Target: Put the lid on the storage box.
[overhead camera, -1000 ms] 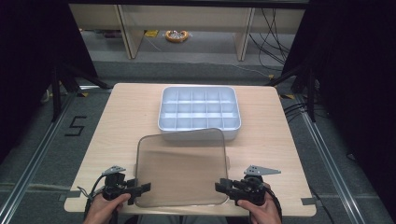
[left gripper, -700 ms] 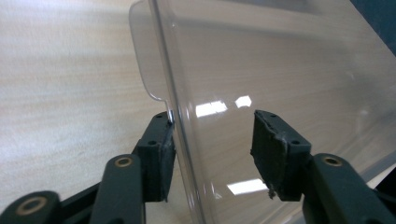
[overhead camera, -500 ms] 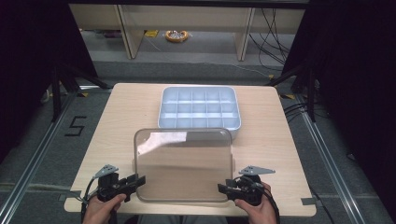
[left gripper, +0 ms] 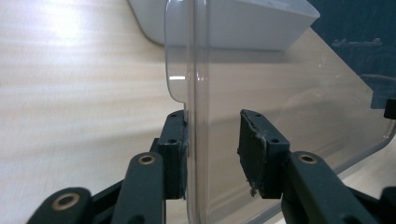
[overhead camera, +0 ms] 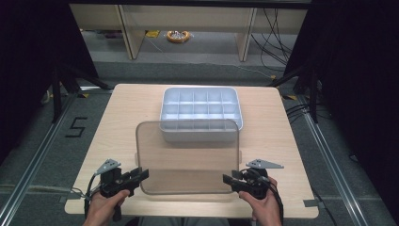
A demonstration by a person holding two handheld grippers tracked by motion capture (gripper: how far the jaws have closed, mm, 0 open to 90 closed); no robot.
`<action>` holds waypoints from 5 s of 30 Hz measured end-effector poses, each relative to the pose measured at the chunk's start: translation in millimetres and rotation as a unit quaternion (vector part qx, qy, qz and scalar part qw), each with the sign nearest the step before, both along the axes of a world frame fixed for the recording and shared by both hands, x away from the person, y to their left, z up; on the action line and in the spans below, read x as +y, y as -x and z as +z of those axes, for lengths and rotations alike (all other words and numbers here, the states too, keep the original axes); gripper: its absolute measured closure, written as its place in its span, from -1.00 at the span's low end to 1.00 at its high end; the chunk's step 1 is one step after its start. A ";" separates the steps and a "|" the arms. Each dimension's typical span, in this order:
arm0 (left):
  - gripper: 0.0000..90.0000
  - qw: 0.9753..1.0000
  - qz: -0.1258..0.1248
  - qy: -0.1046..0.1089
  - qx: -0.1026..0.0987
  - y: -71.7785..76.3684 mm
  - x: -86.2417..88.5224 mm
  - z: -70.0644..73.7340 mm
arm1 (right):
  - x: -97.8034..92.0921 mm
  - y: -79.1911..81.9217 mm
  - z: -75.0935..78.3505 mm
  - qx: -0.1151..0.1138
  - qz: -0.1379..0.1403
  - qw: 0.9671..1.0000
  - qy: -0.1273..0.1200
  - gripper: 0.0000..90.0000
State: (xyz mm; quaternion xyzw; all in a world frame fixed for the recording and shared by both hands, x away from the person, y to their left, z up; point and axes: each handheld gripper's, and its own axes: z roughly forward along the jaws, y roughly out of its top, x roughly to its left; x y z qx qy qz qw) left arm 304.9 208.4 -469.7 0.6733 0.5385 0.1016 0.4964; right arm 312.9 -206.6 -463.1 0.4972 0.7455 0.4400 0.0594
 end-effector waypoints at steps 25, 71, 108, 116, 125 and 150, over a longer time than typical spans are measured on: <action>0.39 0.999 0.016 0.007 -0.031 -98.1 -31.2 56.7 | -20.5 -92.7 57.5 -0.047 -0.058 0.997 -0.013 0.06; 0.29 0.997 0.058 0.020 0.037 -207.5 -44.2 44.0 | -20.9 -194.4 47.4 0.018 -0.111 0.992 -0.061 0.02; 0.23 0.996 0.072 -0.013 0.060 -230.3 -49.0 38.2 | -5.3 -206.3 41.1 0.022 -0.118 0.993 0.005 -0.28; 0.26 0.995 0.077 -0.021 0.066 -241.0 -50.2 44.7 | -8.1 -208.9 36.6 0.001 -0.090 0.995 0.033 -0.31; 0.26 0.994 0.073 -0.032 0.073 -245.8 -52.3 39.1 | -6.6 -206.5 31.7 0.012 -0.099 0.994 0.038 -0.32; 0.26 0.992 0.092 -0.072 0.045 -242.5 -57.4 31.6 | -4.4 -204.0 25.0 0.031 -0.125 0.989 0.068 -0.21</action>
